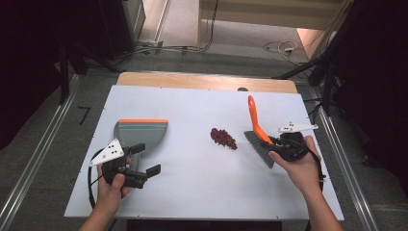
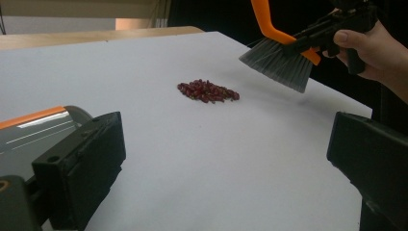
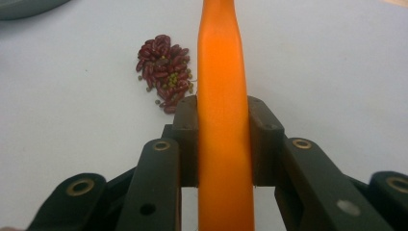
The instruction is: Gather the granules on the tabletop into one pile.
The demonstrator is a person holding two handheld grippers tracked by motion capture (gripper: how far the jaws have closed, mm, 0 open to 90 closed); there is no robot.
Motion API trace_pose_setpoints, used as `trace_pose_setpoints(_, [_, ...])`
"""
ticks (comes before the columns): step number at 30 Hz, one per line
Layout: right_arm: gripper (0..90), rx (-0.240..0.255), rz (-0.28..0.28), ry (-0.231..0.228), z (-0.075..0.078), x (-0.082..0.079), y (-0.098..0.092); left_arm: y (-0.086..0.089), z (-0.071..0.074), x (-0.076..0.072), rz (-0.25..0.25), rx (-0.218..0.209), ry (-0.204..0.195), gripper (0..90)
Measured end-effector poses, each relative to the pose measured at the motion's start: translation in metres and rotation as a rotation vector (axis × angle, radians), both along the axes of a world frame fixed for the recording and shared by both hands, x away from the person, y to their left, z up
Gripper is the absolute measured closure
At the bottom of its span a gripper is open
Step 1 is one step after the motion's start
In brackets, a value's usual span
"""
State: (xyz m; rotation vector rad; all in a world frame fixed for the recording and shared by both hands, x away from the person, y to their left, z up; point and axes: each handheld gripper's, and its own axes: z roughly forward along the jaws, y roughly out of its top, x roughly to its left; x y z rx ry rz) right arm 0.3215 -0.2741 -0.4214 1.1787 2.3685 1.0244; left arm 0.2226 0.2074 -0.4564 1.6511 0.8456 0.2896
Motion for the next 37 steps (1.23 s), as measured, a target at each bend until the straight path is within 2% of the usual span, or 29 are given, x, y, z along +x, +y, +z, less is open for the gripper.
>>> trace_pose_setpoints(16, [68.6, 0.055, -0.003, 0.010, -0.009, -0.021, -0.037, 0.005, 0.001, -0.001, 0.013, 0.000, -0.009, 0.6])
trace_pose_setpoints(22, [68.6, 0.085, -0.007, 0.003, -0.016, -0.020, -0.050, 0.006, 0.001, -0.001, 0.013, 0.015, -0.017, 0.6])
trace_pose_setpoints(37, [68.6, 0.091, -0.010, 0.004, -0.019, -0.018, -0.054, 0.004, 0.000, -0.001, 0.010, 0.025, -0.011, 0.6])
